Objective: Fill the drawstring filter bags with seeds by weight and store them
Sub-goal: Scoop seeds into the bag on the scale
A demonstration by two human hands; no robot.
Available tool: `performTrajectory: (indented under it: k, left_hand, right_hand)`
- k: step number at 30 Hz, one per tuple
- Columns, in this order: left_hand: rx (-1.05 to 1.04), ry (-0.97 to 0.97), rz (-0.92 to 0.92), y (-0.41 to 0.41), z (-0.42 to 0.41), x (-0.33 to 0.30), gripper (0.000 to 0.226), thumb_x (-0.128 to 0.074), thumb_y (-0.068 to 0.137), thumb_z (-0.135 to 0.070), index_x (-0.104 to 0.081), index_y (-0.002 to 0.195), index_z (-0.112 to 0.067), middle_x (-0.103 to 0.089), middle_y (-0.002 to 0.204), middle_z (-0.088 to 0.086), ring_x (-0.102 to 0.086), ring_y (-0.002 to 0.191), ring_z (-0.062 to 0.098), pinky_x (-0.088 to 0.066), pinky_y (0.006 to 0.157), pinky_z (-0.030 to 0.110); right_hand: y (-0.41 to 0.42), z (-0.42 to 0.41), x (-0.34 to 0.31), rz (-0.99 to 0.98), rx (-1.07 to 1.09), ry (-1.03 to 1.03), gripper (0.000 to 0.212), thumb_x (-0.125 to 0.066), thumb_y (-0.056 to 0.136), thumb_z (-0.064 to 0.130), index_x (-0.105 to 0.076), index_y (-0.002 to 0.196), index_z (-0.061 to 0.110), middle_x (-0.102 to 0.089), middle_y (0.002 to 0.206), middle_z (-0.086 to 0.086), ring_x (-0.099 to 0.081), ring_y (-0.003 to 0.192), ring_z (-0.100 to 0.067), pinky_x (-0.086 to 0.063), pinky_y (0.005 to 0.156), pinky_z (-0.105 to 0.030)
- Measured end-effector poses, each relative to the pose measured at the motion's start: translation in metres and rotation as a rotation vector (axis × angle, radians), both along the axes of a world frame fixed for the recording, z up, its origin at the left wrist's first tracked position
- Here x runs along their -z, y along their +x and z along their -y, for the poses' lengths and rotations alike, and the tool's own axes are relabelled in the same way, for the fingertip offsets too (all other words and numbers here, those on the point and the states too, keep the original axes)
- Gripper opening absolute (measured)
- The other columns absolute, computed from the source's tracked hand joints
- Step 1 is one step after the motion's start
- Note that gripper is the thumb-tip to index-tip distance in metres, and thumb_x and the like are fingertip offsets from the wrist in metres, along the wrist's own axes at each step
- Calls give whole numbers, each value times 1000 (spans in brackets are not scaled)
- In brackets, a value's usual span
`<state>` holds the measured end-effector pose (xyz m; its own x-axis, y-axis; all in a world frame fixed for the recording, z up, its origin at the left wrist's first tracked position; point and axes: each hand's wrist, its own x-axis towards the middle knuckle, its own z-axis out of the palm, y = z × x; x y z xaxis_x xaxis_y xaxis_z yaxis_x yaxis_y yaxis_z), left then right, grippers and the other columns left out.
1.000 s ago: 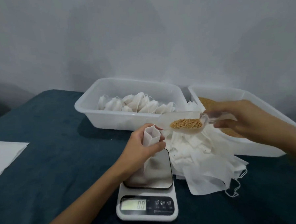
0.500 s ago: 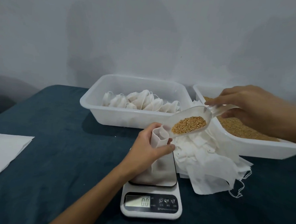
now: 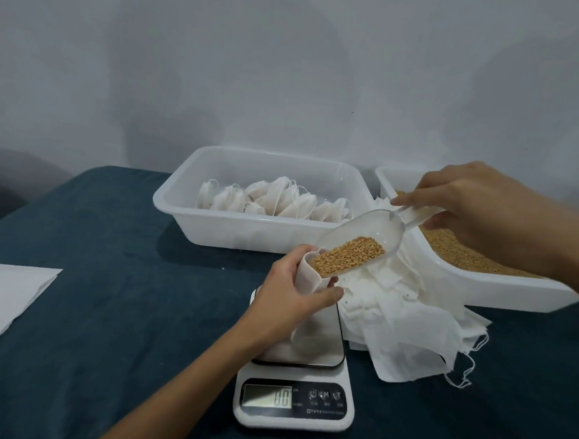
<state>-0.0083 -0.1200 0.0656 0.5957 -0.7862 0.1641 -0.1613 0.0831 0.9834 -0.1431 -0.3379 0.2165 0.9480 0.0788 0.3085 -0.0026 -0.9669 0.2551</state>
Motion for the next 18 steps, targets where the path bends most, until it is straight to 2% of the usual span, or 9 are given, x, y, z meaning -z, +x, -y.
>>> performTrajectory:
  k: [2,7,11,15,18]
  left_hand:
    - [1,-8,-6,1,0,0,49,-82,78,-28,-64,124,-23,-75,111,-4,-71,106,17,-56,102,51]
    - [7,-29,-17,2,1,2,47,-83,81,-22,-64,124,-23,-77,110,-6,-73,102,12,-58,90,34]
    - [1,-28,-2,3,1,3,45,-83,81,-23,-64,122,-23,-77,108,-6,-74,100,11,-60,87,32]
    - [2,-26,-1,3,1,3,43,-84,86,-15,-64,122,-25,-77,108,-6,-73,97,9,-60,84,29]
    - [4,-41,-17,3,1,2,46,-84,82,-19,-63,122,-26,-77,109,-9,-74,97,7,-59,83,26]
  right_hand:
    - [1,0,1,7,-13,-25,55,-82,74,-8,-74,120,20,-73,95,-1,-65,84,-31,-52,75,-45]
    - [3,0,3,10,-26,-60,61,-83,70,-10,-73,121,22,-72,95,0,-66,84,-30,-52,77,-47]
    - [3,1,3,27,-38,-87,60,-84,70,-8,-73,121,21,-72,95,0,-66,84,-31,-52,77,-48]
    - [3,0,3,42,-44,-116,56,-84,72,-4,-73,121,20,-71,95,0,-65,85,-32,-51,82,-48]
    - [3,-1,4,55,-48,-127,55,-84,73,-4,-73,122,20,-71,95,0,-64,86,-32,-50,84,-48]
